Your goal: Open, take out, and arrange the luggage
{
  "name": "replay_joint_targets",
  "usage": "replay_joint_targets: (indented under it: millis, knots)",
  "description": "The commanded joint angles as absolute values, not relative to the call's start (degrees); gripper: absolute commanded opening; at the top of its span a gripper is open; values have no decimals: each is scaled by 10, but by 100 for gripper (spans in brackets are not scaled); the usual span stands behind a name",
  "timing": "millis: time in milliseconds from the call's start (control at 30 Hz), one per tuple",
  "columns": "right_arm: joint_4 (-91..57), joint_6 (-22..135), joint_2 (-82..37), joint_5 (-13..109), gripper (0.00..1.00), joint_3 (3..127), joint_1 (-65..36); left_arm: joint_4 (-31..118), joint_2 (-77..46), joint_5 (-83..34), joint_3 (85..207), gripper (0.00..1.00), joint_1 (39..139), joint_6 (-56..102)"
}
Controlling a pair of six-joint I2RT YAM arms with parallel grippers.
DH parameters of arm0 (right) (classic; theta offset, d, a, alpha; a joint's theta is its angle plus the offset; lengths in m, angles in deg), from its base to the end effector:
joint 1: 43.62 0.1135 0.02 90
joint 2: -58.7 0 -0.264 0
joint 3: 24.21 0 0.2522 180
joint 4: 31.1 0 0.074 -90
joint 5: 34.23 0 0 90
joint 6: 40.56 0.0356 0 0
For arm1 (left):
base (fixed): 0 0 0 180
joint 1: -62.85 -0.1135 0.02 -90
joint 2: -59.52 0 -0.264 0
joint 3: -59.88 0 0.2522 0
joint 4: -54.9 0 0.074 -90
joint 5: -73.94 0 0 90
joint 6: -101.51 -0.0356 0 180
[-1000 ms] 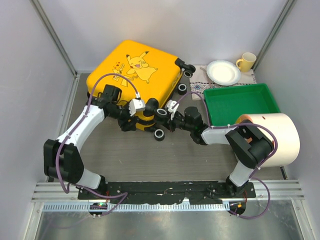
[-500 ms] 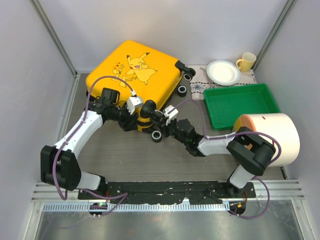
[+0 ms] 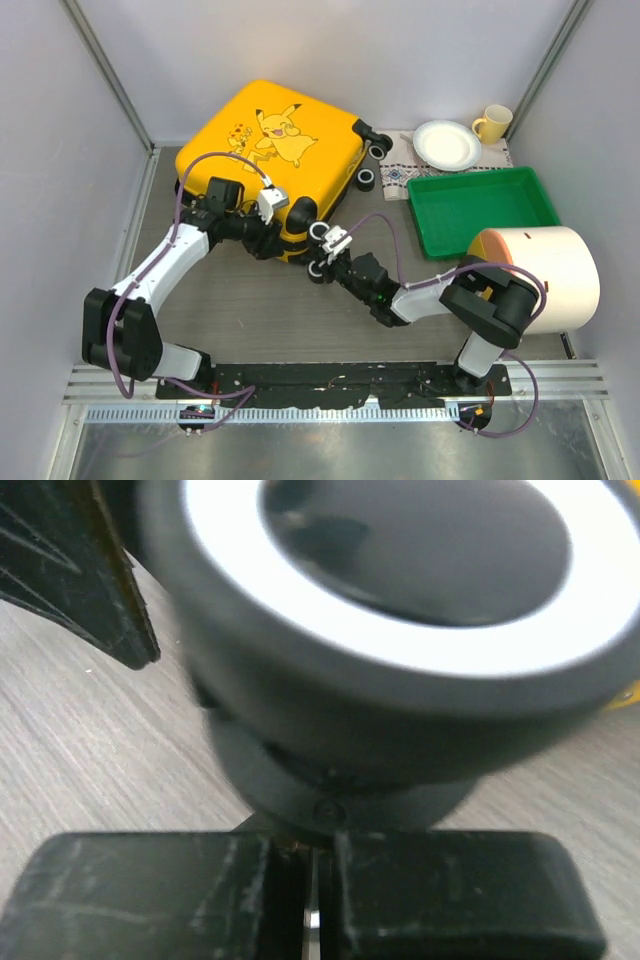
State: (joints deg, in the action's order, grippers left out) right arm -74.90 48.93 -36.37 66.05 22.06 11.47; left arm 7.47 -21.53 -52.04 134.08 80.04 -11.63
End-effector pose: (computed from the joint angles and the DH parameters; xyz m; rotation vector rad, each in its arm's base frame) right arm 0.1872 0.2572 0.1772 -0.6622 1.5533 0.5725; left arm 0.2702 -0.1055 0.2607 1.0609 2.1620 -0.7367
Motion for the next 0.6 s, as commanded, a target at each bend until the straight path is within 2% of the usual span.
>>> replay_joint_targets:
  millis: [0,167,467,567]
  knots:
    - [-954,389,-392,545,1,215,171,250,-278,-525,1333,49,812,-39]
    - [-1043,318,-446,542,1,224,168,255,-276,-515,1330,48,812,-26]
    - [-896,348,-446,785,1,331,247,291,-274,-498,1309,45,824,17]
    - [-884,370,-440,806,1,330,254,301,-265,-495,1304,46,820,42]
